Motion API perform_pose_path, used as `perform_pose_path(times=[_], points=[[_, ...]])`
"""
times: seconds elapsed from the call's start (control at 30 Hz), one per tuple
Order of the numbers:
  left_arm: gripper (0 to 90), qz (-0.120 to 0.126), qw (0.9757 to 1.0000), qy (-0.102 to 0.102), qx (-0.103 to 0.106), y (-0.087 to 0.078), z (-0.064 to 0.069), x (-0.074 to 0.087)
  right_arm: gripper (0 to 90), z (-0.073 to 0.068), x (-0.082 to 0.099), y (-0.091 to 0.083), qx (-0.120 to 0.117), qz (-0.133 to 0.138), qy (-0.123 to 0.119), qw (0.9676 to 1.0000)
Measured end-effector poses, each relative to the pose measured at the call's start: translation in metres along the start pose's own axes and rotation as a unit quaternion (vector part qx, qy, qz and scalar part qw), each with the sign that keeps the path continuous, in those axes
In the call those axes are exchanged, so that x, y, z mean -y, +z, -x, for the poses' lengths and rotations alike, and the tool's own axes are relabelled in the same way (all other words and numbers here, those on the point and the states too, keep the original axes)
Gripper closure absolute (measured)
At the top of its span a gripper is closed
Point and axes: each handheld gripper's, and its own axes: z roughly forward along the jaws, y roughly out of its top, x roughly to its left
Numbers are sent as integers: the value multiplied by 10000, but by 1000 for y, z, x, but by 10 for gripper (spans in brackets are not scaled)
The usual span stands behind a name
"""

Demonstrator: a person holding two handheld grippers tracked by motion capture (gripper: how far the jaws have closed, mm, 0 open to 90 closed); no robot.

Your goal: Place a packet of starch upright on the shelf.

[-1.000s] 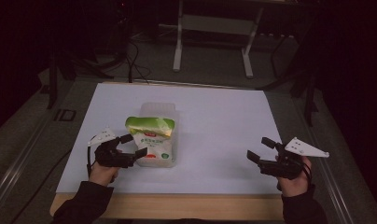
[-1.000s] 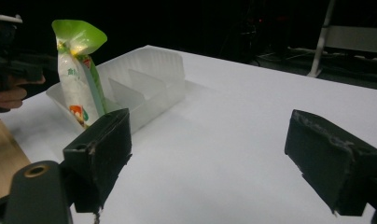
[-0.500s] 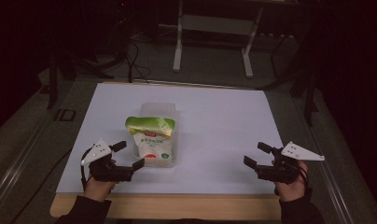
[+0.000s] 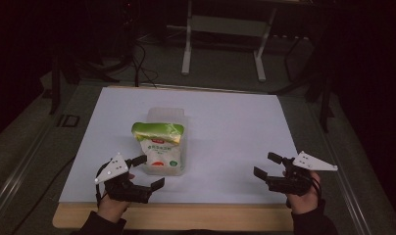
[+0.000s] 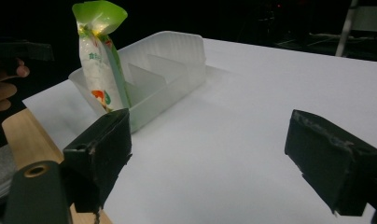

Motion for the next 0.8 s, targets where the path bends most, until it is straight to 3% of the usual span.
perform_pose_path(times=[0.3, 0.47, 0.5, 0.8], points=[[11, -171, 9988, 187, 408, 15, 19, 1, 145, -2, 2, 2, -58, -34, 22, 10000], [11, -392, 9968, 467, 519, 28, 29, 4, 146, -3, 2, 3, -123, -47, 44, 9999], [11, -450, 9956, 533, 626, 34, 34, 5, 146, -3, 3, 3, -154, -45, 68, 9998], [11, -634, 9914, 579, 988, 60, 44, 9, 146, -2, 3, 3, -99, -29, 21, 9999]])
